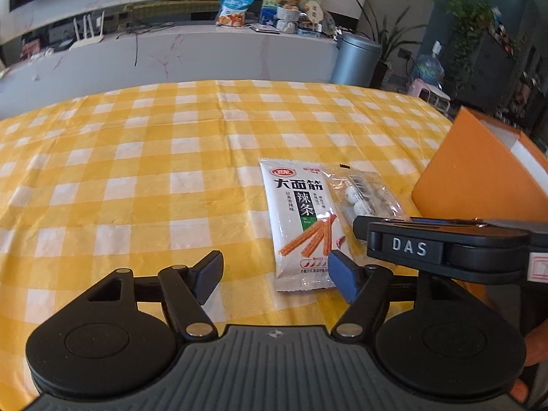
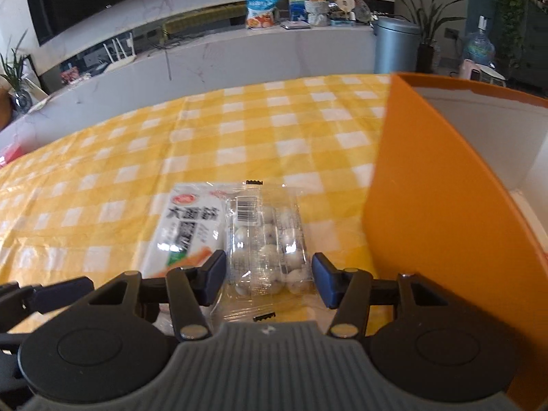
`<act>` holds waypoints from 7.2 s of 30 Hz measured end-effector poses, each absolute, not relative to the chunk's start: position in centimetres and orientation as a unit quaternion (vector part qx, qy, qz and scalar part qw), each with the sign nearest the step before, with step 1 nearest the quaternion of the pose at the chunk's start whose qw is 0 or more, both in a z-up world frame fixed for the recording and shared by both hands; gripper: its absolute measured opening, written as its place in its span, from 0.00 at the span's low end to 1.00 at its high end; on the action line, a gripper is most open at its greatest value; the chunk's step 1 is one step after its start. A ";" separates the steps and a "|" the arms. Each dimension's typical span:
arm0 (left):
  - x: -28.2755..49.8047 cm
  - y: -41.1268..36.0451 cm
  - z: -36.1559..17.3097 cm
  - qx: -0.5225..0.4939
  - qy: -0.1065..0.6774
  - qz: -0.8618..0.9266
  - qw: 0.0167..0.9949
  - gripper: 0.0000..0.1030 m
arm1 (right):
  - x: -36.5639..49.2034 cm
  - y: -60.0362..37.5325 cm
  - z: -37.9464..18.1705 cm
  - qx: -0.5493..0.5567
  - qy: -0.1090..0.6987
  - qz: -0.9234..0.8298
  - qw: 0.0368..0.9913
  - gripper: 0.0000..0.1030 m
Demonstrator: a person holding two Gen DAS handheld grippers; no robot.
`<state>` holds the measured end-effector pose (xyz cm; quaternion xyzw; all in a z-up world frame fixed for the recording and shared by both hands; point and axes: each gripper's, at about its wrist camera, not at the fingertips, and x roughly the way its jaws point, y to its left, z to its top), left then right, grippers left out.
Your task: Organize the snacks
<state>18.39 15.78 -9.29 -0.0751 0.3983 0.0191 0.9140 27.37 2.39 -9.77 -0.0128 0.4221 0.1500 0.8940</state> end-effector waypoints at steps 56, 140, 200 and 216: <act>19.6 15.3 -9.4 -0.039 0.436 0.057 0.897 0.59 | 23.6 2.5 -10.3 -0.103 0.385 0.191 0.897 0.52; 17.2 -1.2 5.4 0.009 0.281 -0.105 0.954 0.52 | 20.5 -22.0 4.0 0.076 0.340 0.196 0.917 0.48; 18.7 -1.9 10.9 0.029 0.270 -0.105 0.957 0.75 | 20.6 -19.9 10.5 -0.137 0.291 0.158 0.934 0.71; 7.2 -3.5 8.3 0.099 0.147 0.041 0.983 0.95 | 7.7 -19.5 11.4 -0.070 0.200 0.141 0.967 0.86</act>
